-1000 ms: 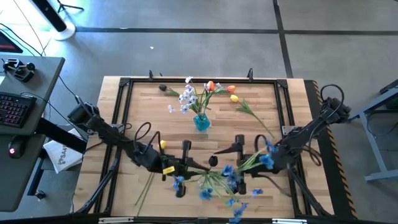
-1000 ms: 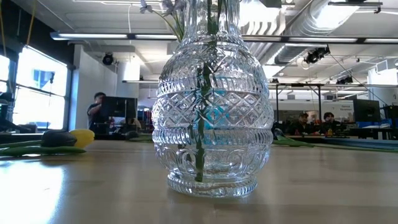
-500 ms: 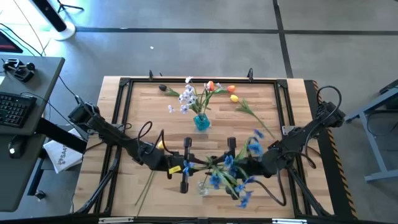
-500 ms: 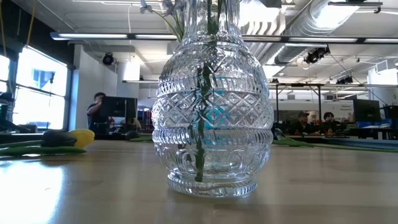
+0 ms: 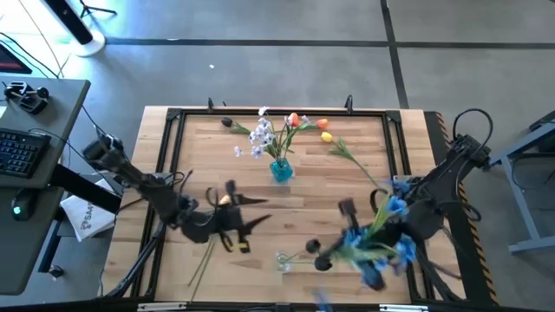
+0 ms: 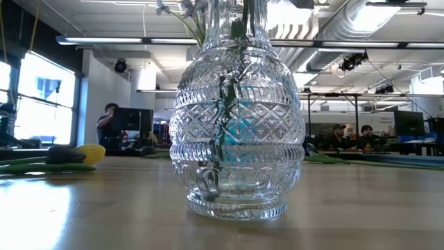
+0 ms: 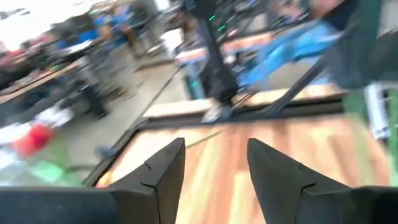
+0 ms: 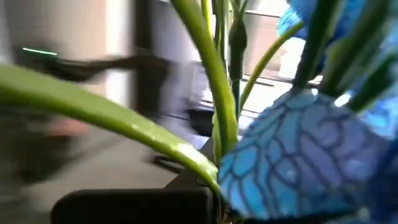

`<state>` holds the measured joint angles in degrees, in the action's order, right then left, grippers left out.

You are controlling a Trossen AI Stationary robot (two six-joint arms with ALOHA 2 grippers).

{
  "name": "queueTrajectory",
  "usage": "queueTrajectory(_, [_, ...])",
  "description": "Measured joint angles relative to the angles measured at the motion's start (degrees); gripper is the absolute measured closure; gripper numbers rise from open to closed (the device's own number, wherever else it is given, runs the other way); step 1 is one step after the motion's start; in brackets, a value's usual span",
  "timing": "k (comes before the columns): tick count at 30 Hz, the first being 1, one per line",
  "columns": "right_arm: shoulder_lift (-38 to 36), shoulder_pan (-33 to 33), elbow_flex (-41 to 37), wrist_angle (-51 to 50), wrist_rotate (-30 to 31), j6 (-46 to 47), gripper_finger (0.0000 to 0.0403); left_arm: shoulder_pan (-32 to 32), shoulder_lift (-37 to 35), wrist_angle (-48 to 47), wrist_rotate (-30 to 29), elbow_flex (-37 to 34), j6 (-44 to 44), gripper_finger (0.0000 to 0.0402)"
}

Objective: Sort flowers into vase by color
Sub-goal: Put the blue flowers into the transparent vase

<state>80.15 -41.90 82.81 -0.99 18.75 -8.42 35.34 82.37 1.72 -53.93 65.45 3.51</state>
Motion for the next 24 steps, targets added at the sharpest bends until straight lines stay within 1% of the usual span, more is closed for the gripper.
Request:
queueTrajectory(2, [1.7, 1.1, 0.0, 2.4, -8.6, 1.7, 0.0398, 1.8, -1.6, -4.6, -4.5, 0.0, -3.7, 0.0237])
queueTrajectory(3, [2.8, 1.9, 0.0, 3.3, -11.6, 2.2, 0.0399, 2.8, -2.2, -6.6, -6.1, 0.0, -5.5, 0.0236])
queueTrajectory(5, [5.5, 3.7, -0.1, 5.0, -15.5, 3.2, 0.0400, 4.5, -3.0, -9.5, -8.3, 0.0, -9.3, 0.0236])
queueTrajectory(7, [8.4, 5.7, -0.2, 6.3, -18.3, 4.6, 0.0400, 5.9, -3.2, -11.6, -9.3, 0.0, -12.7, 0.0236])
queueTrajectory(12, [13.9, 9.8, -0.2, 7.5, -20.5, 8.1, 0.0401, 8.2, -2.0, -14.3, -9.9, 0.0, -18.1, 0.0236])
queueTrajectory(16, [16.7, 12.0, -0.2, 6.9, -25.1, 8.8, 0.0401, 9.5, -0.3, -14.4, -9.9, 0.0, -19.3, 0.0236])
queueTrajectory(20, [18.0, 13.1, -0.2, 7.1, -24.8, 8.0, 0.0402, 10.6, 1.2, -14.4, -9.9, 0.0, -19.5, 0.0236])
queueTrajectory(24, [18.2, 13.7, -0.2, 4.5, -24.1, 7.4, 0.0402, 11.2, 2.0, -14.4, -10.9, 0.0, -19.5, 0.0236])
